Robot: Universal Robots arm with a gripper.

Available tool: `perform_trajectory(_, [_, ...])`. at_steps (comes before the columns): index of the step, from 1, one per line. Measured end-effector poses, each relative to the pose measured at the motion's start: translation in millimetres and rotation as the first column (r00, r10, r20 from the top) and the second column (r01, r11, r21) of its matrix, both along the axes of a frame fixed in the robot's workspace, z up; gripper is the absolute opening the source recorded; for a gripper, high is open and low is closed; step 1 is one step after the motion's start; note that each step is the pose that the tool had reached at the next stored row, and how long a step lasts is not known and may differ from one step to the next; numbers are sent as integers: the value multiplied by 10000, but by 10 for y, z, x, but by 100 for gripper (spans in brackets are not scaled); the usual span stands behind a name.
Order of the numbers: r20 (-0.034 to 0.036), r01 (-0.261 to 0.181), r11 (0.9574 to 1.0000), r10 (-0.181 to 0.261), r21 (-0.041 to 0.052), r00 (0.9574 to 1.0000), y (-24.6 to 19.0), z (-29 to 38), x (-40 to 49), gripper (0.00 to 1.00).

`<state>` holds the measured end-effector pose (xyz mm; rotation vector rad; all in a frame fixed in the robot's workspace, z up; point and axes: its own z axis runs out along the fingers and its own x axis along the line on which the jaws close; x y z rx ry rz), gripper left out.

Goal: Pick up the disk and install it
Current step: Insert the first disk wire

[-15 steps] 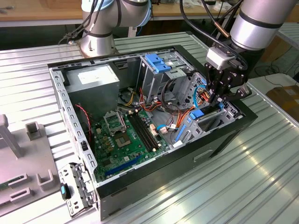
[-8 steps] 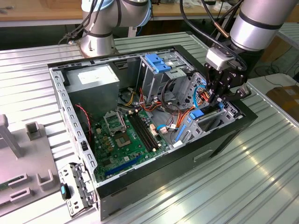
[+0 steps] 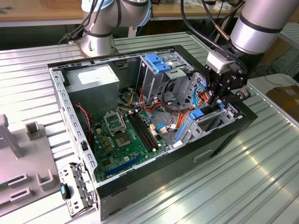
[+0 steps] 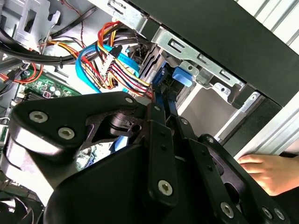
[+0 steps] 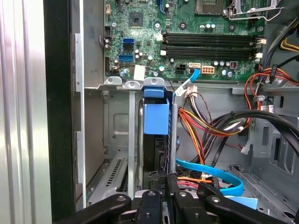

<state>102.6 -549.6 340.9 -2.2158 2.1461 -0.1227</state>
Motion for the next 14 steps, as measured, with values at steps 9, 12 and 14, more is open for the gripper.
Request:
perform_trajectory(9, [2,3,10000,-3,-3,10000,-6,115,0,24])
perform_trajectory(12, [2,2,10000,-2,-2,10000,-6,116,0,16])
perform_trajectory(14, [1,3,10000,-3,-1,10000,-7,117,0,11])
